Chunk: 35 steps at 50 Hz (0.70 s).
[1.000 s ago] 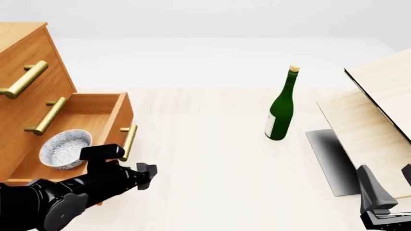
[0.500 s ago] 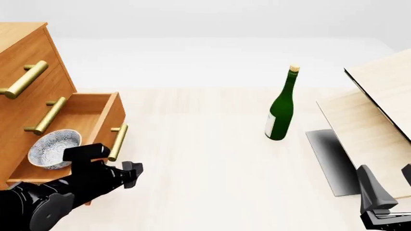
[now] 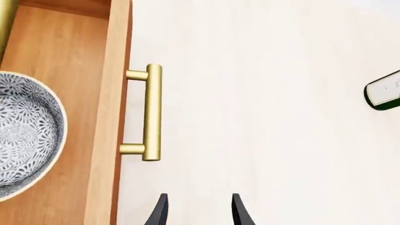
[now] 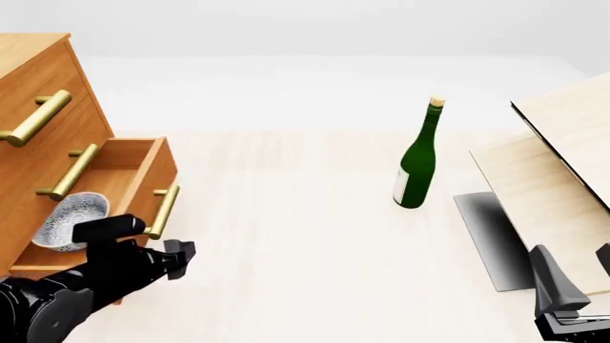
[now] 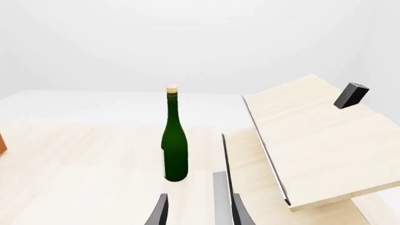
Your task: Put the bowl in the bottom drawer of the cabinet and close it.
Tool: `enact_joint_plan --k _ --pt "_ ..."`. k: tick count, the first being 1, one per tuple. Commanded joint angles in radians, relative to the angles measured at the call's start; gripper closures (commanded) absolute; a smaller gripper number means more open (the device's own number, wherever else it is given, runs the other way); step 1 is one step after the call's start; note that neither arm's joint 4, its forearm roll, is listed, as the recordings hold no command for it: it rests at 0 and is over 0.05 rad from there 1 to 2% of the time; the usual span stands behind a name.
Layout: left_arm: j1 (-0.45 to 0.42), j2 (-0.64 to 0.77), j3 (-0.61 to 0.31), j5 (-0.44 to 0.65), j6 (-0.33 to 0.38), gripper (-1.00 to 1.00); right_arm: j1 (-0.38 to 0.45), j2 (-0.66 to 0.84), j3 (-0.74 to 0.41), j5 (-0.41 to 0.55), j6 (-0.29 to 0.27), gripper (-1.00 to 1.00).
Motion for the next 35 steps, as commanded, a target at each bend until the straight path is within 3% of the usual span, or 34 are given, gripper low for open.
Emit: enact_joint_plan --k 1,35 --pt "0.056 -0.042 0.011 0.021 0.032 -1.00 0.000 0.000 0.000 0.000 0.000 -1.00" --pt "0.256 -0.044 0.052 -0.012 0.136 -1.00 0.000 0.000 0.000 0.000 0.000 -1.00"
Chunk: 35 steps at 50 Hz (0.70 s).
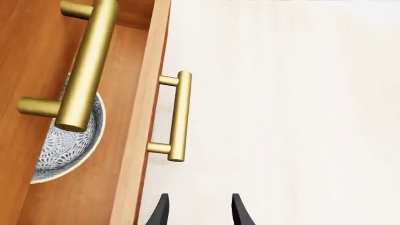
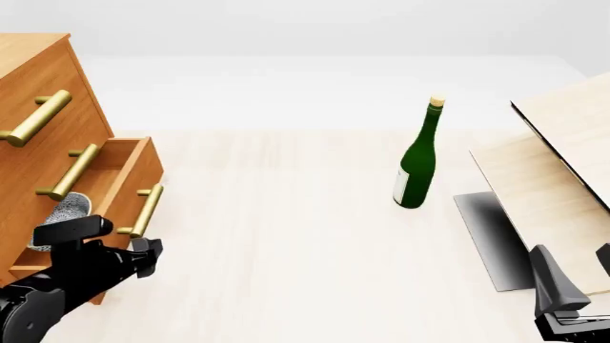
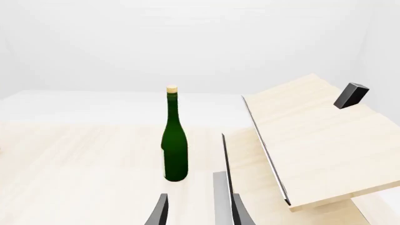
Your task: Put the bowl in the bottom drawer of the cabinet and close it.
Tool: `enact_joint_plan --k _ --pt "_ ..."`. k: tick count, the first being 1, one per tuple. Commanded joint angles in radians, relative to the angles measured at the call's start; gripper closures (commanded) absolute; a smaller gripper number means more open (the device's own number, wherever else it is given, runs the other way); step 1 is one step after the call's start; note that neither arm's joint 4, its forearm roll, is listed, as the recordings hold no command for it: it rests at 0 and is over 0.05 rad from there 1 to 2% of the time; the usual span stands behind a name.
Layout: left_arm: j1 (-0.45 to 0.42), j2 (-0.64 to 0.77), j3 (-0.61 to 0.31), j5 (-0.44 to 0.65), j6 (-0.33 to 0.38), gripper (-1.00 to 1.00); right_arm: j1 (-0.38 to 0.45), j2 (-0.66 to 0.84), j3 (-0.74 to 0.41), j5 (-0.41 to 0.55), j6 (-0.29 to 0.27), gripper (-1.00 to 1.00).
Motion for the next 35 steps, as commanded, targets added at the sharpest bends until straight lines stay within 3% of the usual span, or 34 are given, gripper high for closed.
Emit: enact_joint_plan --k 1,35 --pt "0.069 0.004 0.017 -0.011 0.038 -1.00 0.000 0.000 0.000 0.000 0.000 -1.00" --pt "0.260 0.015 0.051 -0.052 0.130 -1.00 0.000 0.000 0.000 0.000 0.000 -1.00"
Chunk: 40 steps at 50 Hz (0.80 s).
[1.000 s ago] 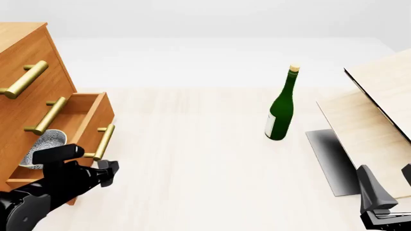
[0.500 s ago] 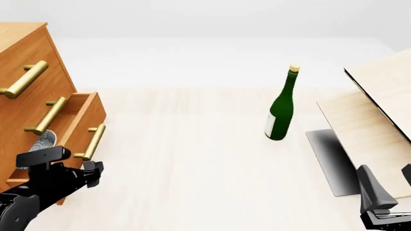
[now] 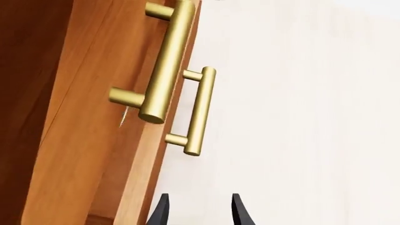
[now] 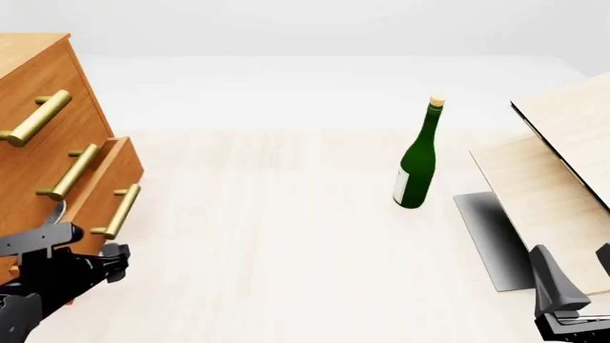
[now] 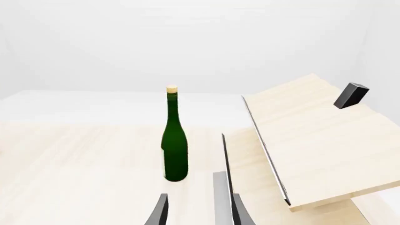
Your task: Put the bowl in the bottom drawer of the cabinet and close it.
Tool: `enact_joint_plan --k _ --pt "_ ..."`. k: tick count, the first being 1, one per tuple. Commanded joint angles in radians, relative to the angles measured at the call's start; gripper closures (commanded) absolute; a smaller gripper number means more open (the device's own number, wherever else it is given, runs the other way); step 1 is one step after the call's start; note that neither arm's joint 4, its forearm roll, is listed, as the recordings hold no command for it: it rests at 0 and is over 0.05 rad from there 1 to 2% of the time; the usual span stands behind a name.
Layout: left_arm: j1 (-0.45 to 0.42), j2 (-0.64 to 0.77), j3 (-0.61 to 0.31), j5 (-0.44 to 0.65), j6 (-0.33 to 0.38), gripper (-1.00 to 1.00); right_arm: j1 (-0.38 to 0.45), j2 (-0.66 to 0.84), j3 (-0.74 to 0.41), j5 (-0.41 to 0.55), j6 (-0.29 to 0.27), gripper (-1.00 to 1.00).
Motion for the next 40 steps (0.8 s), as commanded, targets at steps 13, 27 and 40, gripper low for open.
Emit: enact_joint_plan --k 13,27,40 --pt "0.174 -0.022 0.030 -0.046 0.140 -1.00 0.000 0.000 0.000 0.000 0.000 -1.00" --pt "0.239 0.016 0.037 -0.115 0.218 -1.00 0.000 0.000 0.000 0.000 0.000 -1.00" --pt "0.292 0.030 0.072 -0.222 0.342 -1.00 0.000 0.000 0.000 0.000 0.000 -1.00"
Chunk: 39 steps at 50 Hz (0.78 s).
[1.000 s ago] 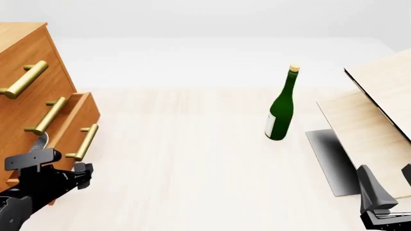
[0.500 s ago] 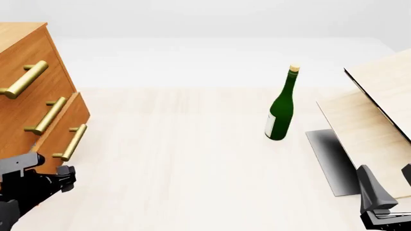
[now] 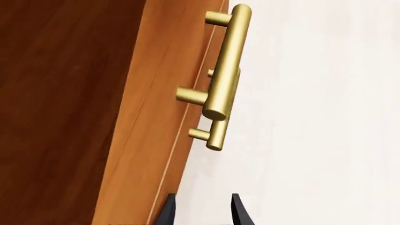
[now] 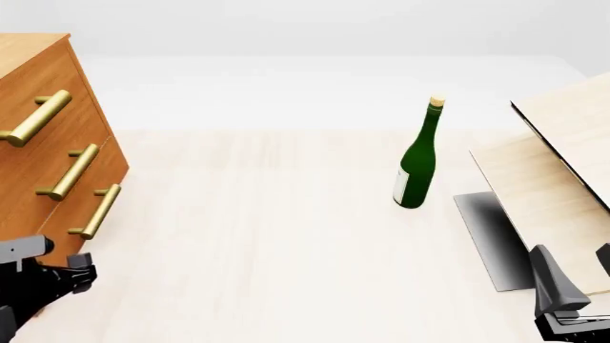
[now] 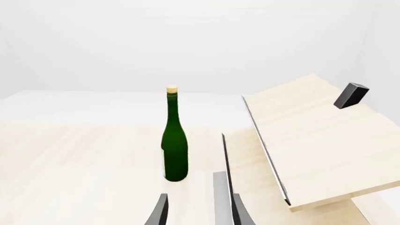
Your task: Put the bowl in the bottom drawer of the cabinet and close it.
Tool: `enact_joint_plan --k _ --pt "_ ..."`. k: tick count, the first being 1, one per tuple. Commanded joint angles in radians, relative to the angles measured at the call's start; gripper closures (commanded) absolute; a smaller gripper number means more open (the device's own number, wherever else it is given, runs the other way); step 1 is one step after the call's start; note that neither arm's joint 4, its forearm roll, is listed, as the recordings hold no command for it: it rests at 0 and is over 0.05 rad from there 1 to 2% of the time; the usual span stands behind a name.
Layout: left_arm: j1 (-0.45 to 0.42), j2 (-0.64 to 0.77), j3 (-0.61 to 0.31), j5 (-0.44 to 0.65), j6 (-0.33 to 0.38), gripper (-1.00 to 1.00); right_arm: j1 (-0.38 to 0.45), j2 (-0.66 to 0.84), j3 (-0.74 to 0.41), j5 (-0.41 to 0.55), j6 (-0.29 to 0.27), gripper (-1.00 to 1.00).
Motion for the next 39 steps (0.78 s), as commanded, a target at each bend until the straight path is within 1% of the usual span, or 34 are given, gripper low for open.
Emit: enact_joint_plan --k 1,3,4,5,6,8,9,11,14,15,16,17,18,19,21,25,26,28,30,39 --pt "0.076 0.014 0.019 -0.093 0.140 -1.00 0.000 0.000 0.000 0.000 0.000 -1.00" --pt "0.089 0.021 0.027 -0.114 0.157 -1.00 0.000 0.000 0.000 0.000 0.000 -1.00" --pt "0.090 0.034 0.025 -0.119 0.154 -1.00 0.000 0.000 0.000 0.000 0.000 -1.00" --pt "0.099 0.028 0.035 -0.138 0.177 -1.00 0.000 0.000 0.000 0.000 0.000 -1.00" --pt "0.102 0.033 0.034 -0.139 0.174 -1.00 0.000 0.000 0.000 0.000 0.000 -1.00" --pt "0.117 0.023 0.048 -0.157 0.200 -1.00 0.000 0.000 0.000 0.000 0.000 -1.00" --pt "0.119 0.030 0.046 -0.157 0.193 -1.00 0.000 0.000 0.000 0.000 0.000 -1.00" --pt "0.146 0.010 0.064 -0.177 0.223 -1.00 0.000 0.000 0.000 0.000 0.000 -1.00" --pt "0.156 0.012 0.069 -0.190 0.232 -1.00 0.000 -0.001 0.000 0.000 0.000 -1.00" --pt "0.165 0.029 0.065 -0.189 0.223 -1.00 0.000 0.000 0.000 0.000 0.000 -1.00" --pt "0.180 0.016 0.078 -0.201 0.246 -1.00 0.000 0.000 0.000 0.000 0.000 -1.00" --pt "0.165 0.030 0.067 -0.198 0.229 -1.00 0.000 0.000 0.000 0.000 0.000 -1.00" --pt "0.201 0.002 0.088 -0.208 0.256 -1.00 0.000 0.000 0.000 0.000 0.000 -1.00" --pt "0.192 0.013 0.079 -0.205 0.244 -1.00 0.000 0.000 0.000 0.000 0.000 -1.00" --pt "0.186 0.025 0.076 -0.210 0.243 -1.00 0.000 0.000 0.000 0.000 0.000 -1.00" --pt "0.190 0.032 0.078 -0.218 0.249 -1.00 0.000 0.000 0.000 0.000 0.000 -1.00" --pt "0.196 0.018 0.087 -0.224 0.262 -1.00 0.000 0.000 0.000 0.000 0.000 -1.00" --pt "0.198 0.040 0.079 -0.224 0.252 -1.00 0.000 0.000 0.000 0.000 0.000 -1.00" --pt "0.201 0.024 0.084 -0.225 0.258 -1.00 0.000 0.000 0.000 0.000 0.000 -1.00" --pt "0.172 0.039 0.064 -0.199 0.222 -1.00 0.000 0.000 0.000 0.000 0.000 -1.00"
